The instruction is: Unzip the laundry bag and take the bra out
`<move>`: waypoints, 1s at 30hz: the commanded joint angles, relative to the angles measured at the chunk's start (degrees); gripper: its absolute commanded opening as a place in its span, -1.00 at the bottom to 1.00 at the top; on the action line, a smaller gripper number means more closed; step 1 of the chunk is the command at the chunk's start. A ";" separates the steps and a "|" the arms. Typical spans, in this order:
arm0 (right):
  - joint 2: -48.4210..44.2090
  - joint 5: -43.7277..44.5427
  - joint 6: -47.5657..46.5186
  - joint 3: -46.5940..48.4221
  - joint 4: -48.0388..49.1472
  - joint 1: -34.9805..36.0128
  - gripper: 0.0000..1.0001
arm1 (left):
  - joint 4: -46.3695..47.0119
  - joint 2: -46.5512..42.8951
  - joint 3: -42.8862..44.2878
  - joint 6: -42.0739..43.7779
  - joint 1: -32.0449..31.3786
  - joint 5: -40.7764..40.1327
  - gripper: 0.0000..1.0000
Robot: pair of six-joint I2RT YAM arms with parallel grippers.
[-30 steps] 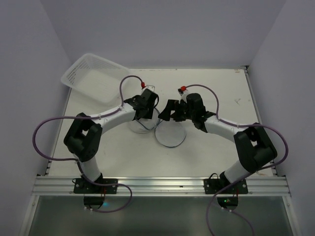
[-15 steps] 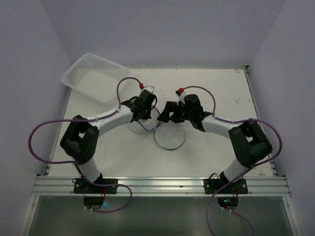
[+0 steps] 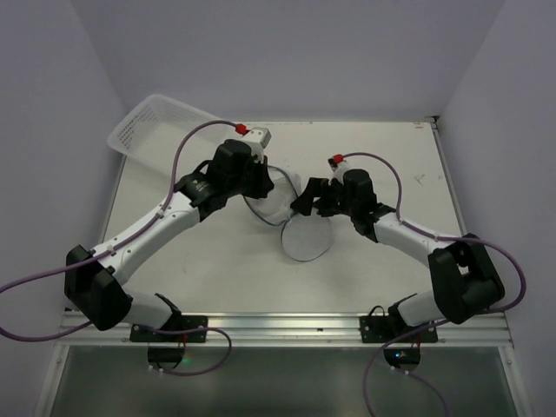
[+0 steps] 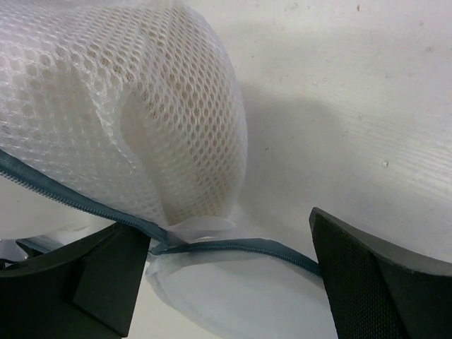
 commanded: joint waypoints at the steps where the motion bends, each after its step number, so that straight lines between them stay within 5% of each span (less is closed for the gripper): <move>1: -3.06 2.19 -1.96 -1.01 -1.13 -0.27 0.87 | -3.47 -0.46 3.34 1.71 0.29 6.81 -1.00; 6: -1.39 5.08 -2.31 -0.31 -3.15 -0.27 0.87 | -3.83 -0.99 2.98 2.76 0.47 19.53 -1.00; 13: 0.89 8.78 -2.22 -1.10 -6.76 -1.49 0.74 | -4.45 -3.89 1.58 5.48 3.97 25.97 -1.00; 16: 1.07 8.35 -2.31 -1.63 -6.41 -1.85 0.36 | -2.44 -4.86 -0.35 5.66 5.21 31.33 -1.00; 20: 0.81 6.42 -3.10 -0.75 -6.67 -1.85 -0.62 | 2.05 -5.30 -3.34 5.31 5.22 38.89 -1.00; 23: 0.63 6.32 -3.80 -0.05 -7.54 -1.94 -0.84 | 7.58 -5.04 -4.93 4.00 5.22 45.74 -1.00; 30: 1.68 6.50 -3.36 1.10 -8.60 -1.85 -0.92 | 22.00 -2.23 -2.65 -4.44 5.22 51.30 -1.00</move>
